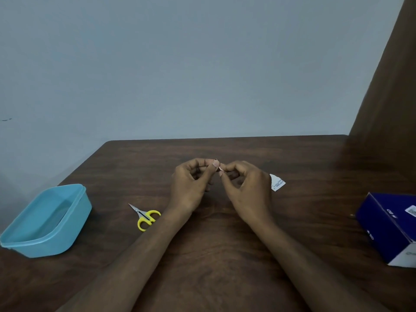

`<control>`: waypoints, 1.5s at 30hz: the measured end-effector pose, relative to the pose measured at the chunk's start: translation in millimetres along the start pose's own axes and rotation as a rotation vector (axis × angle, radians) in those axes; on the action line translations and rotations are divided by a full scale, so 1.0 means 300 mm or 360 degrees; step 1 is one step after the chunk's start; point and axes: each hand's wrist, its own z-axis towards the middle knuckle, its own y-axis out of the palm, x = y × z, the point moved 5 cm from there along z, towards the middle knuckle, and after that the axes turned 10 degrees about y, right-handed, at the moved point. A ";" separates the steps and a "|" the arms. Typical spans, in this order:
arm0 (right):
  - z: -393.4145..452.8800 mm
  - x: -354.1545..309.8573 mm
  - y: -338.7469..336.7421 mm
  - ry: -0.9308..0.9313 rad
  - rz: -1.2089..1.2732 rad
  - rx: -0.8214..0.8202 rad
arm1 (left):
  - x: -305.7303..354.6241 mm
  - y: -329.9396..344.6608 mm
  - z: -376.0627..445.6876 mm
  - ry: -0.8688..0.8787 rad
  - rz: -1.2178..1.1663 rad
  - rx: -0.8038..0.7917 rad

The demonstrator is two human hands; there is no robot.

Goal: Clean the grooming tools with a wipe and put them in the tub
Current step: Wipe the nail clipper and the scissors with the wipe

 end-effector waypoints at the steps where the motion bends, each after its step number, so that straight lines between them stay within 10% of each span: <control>1: 0.001 0.004 0.002 0.0023 -0.0002 -0.0013 | 0.000 0.000 0.001 0.0009 0.0019 -0.0005; 45: 0.023 0.070 -0.040 0.0419 0.0196 0.0163 | 0.001 0.015 0.004 0.0142 0.0117 -0.0146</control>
